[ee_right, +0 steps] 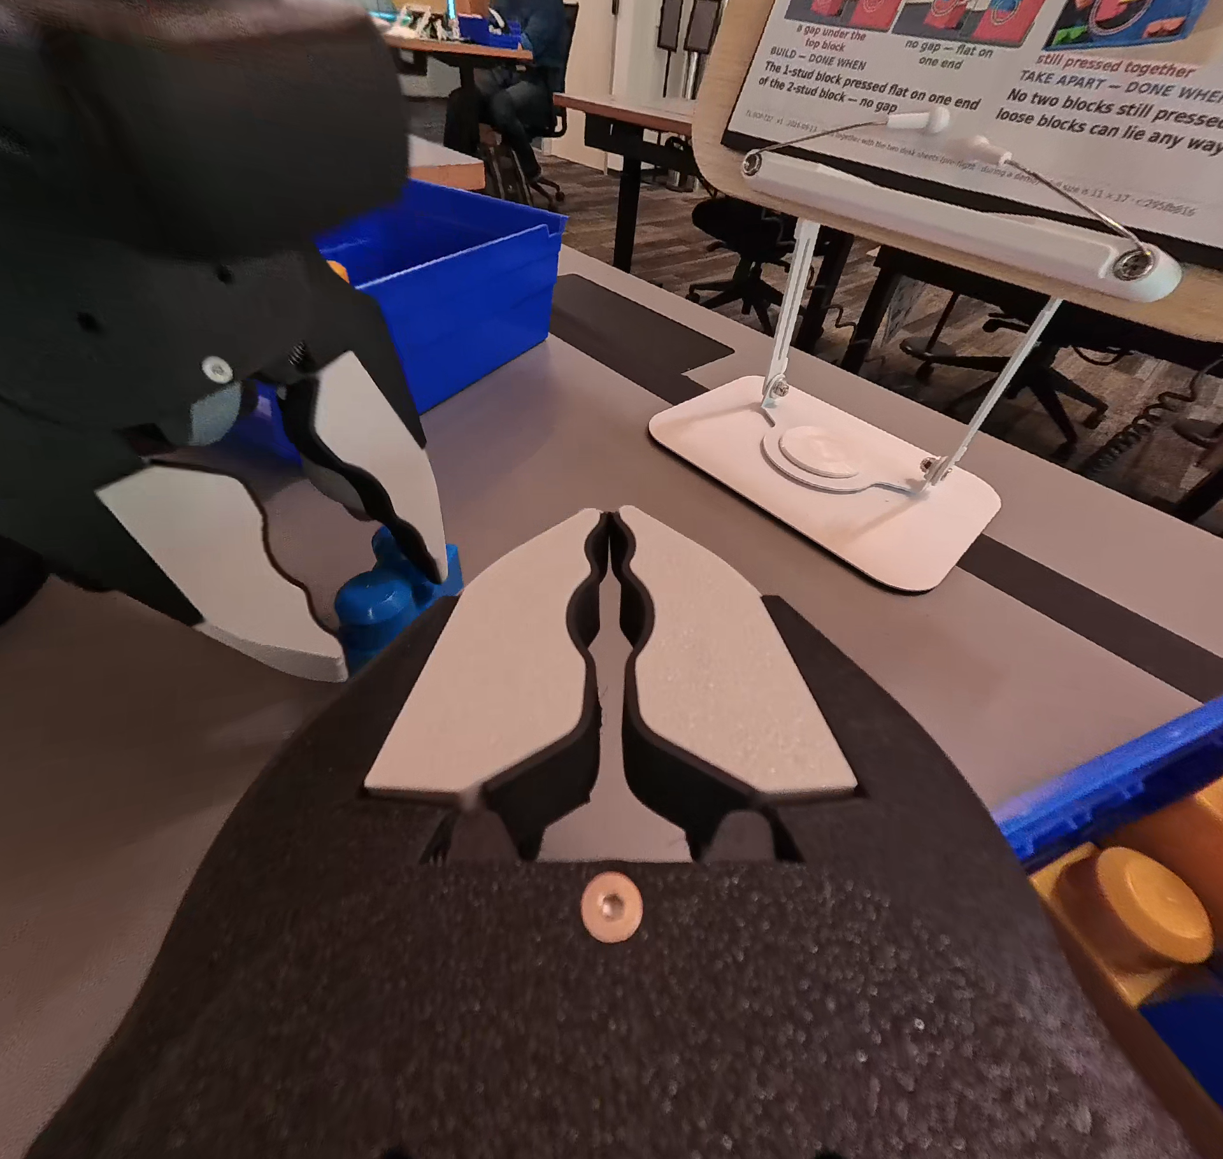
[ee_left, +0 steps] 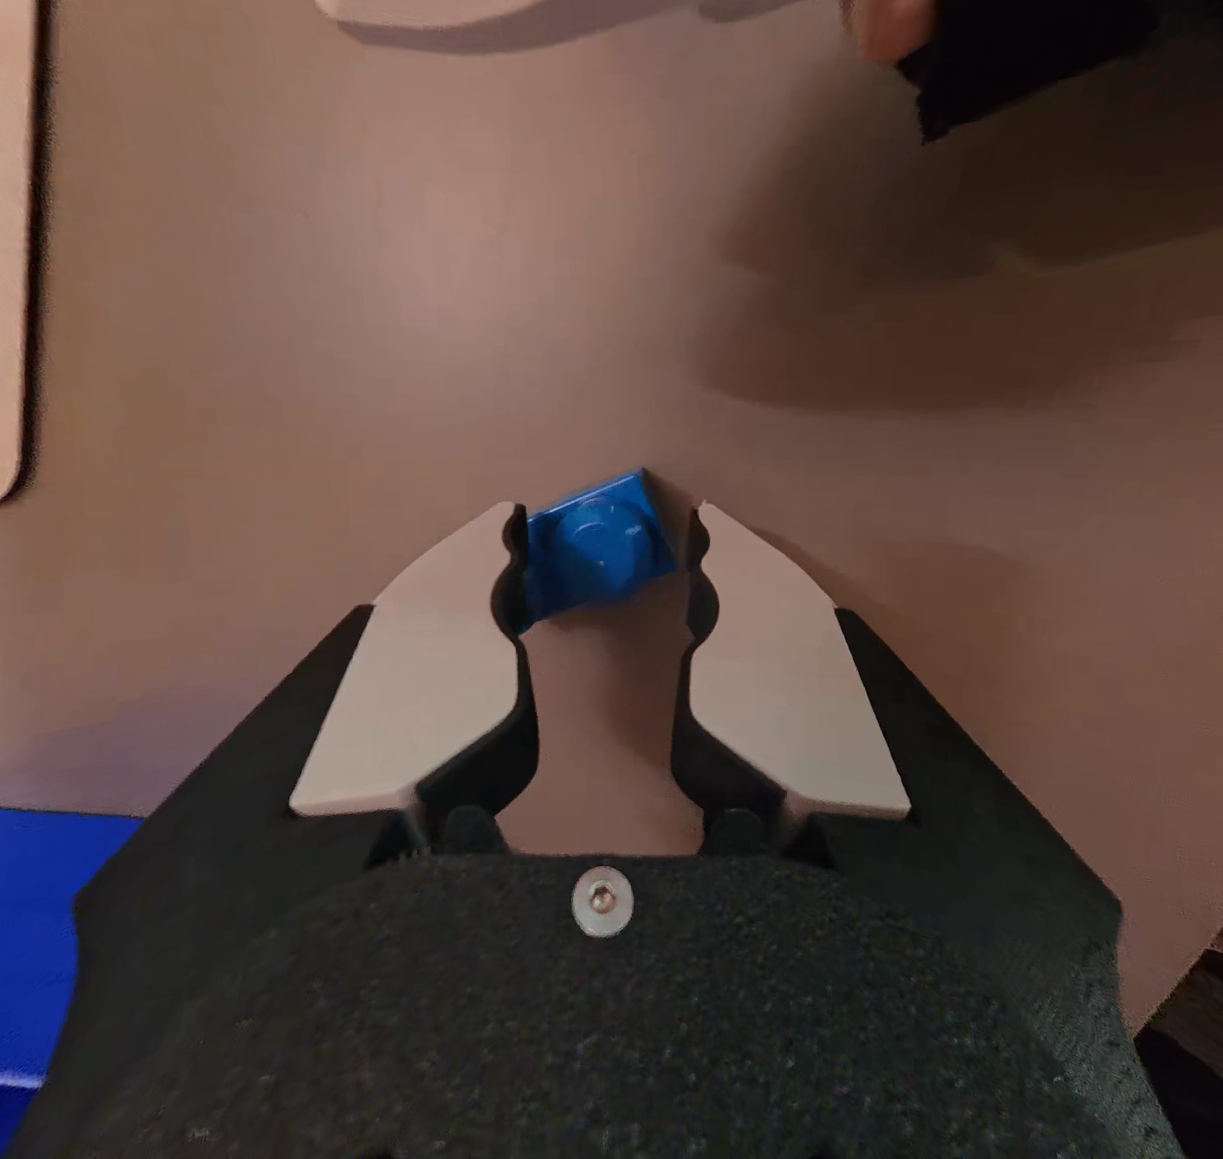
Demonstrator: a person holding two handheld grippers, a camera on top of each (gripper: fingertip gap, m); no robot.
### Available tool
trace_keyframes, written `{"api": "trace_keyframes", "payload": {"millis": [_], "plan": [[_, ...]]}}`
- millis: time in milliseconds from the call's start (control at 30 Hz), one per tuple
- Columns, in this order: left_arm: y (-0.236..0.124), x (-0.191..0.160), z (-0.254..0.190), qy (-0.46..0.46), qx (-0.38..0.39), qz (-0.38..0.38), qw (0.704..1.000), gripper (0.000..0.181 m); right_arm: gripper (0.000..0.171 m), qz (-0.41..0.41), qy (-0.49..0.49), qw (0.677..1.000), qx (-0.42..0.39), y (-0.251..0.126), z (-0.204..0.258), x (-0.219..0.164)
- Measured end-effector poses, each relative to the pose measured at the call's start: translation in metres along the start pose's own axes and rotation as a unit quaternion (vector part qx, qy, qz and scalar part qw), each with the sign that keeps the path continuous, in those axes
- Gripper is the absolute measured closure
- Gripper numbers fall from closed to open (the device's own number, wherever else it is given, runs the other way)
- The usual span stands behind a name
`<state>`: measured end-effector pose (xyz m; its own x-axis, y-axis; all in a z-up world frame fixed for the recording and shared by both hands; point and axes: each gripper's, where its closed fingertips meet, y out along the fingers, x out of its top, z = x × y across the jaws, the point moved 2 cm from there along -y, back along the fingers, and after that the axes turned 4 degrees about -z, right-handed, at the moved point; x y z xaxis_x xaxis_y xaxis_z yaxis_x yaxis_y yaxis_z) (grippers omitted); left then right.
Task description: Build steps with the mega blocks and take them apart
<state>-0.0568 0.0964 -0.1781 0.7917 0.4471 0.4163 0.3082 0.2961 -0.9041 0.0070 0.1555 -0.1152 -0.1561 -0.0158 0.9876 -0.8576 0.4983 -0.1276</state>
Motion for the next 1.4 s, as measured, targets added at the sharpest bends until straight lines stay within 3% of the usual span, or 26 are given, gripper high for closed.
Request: {"api": "trace_keyframes", "payload": {"millis": [167,333,533,733,867,1400], "plan": [[-0.048,0.007,0.015,-0.013,0.020,-0.085,0.996,0.134,0.171,0.000,0.002,1.000,-0.002,0.000,-0.002,-0.001],[-0.119,-0.023,0.067,-0.064,0.089,-0.126,0.986,0.137,0.171,0.002,0.001,1.000,-0.004,0.000,-0.002,-0.002],[-0.162,-0.103,0.103,-0.099,0.121,-0.037,0.987,0.142,0.171,0.003,0.002,1.000,-0.005,0.001,-0.002,-0.002],[-0.150,-0.191,0.112,-0.145,0.087,0.106,0.980,0.144,0.171,0.002,0.003,1.000,-0.005,0.001,-0.002,-0.002],[-0.137,-0.227,0.117,-0.168,0.074,0.163,0.970,0.143,0.171,0.004,0.004,1.000,-0.004,0.001,-0.002,-0.003],[-0.113,-0.250,0.125,-0.221,0.063,0.199,0.953,0.153,0.171,0.005,0.006,1.000,-0.003,0.001,-0.002,-0.004]]}}
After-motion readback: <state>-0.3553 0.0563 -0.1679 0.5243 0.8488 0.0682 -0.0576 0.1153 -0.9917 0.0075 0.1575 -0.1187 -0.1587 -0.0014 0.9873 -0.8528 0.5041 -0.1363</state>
